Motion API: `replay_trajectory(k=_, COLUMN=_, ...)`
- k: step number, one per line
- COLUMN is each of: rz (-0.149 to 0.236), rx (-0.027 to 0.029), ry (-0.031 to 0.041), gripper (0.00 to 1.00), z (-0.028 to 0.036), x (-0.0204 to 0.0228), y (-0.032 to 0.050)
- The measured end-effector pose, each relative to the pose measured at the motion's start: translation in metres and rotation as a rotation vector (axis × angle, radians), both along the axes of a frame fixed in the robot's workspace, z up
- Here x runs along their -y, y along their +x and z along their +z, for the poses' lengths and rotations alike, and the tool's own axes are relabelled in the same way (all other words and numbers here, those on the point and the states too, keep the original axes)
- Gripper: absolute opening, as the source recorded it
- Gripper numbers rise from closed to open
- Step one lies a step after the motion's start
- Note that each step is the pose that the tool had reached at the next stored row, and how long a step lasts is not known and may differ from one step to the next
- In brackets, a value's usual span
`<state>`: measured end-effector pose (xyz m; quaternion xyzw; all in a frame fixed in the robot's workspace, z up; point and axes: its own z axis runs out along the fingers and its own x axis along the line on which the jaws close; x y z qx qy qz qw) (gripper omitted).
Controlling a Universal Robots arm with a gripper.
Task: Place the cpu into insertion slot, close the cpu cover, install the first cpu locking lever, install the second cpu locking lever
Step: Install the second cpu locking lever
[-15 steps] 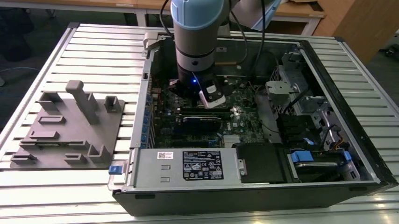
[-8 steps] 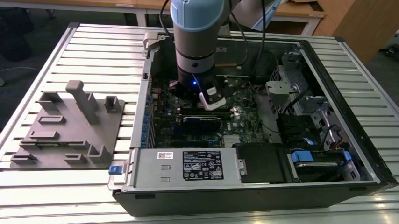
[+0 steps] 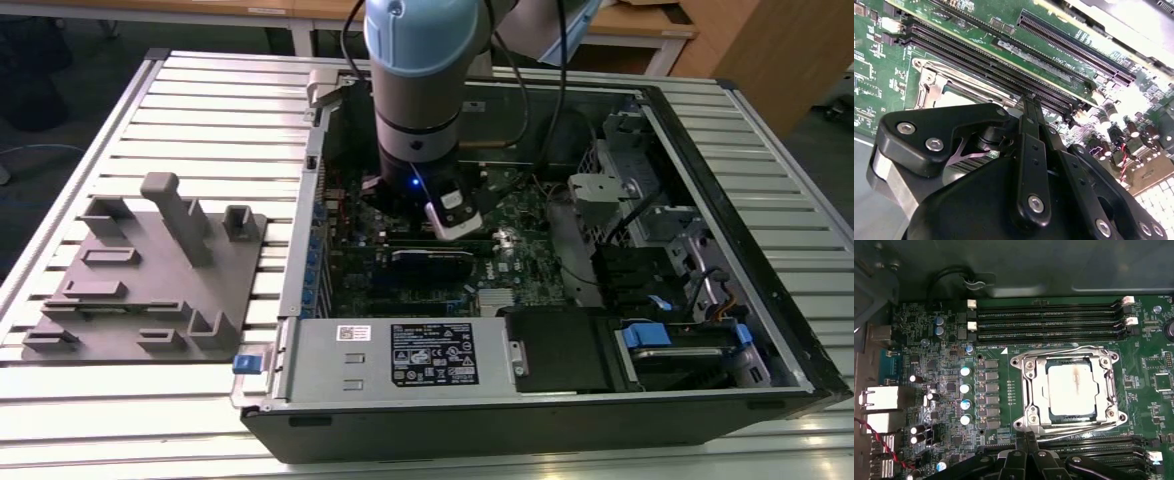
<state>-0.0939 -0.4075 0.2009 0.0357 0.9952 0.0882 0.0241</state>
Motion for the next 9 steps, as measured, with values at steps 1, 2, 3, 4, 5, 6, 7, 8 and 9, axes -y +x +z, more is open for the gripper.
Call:
replay_trajectory(k=1, rz=0.000, rx=0.0001, ry=0.0028, gripper=0.10, z=-0.0005, x=-0.0001, y=0.0000)
replay_trajectory(k=2, rz=0.000, rx=0.0002, ry=0.0049, gripper=0.10, z=-0.0010, x=-0.0001, y=0.0000)
replay_trajectory(k=3, rz=0.000, rx=0.0002, ry=0.0065, gripper=0.10, z=-0.0016, x=-0.0001, y=0.0001)
replay_trajectory(k=4, rz=0.000, rx=0.0002, ry=0.0078, gripper=0.10, z=-0.0021, x=0.0000, y=0.0001)
replay_trajectory(k=5, rz=0.000, rx=0.0001, ry=0.0090, gripper=0.10, z=-0.0025, x=0.0000, y=0.0000)
replay_trajectory(k=6, rz=0.000, rx=0.0001, ry=0.0091, gripper=0.10, z=-0.0025, x=0.0000, y=0.0000)
replay_trajectory(k=7, rz=0.000, rx=0.0000, ry=0.0095, gripper=0.10, z=-0.0025, x=-0.0001, y=0.0000)
replay_trajectory(k=8, rz=0.000, rx=0.0000, ry=0.0126, gripper=0.10, z=-0.0026, x=0.0000, y=0.0001)
replay_trajectory(k=9, rz=0.000, rx=0.0002, ry=0.0178, gripper=0.10, z=-0.0030, x=0.0001, y=0.0000)
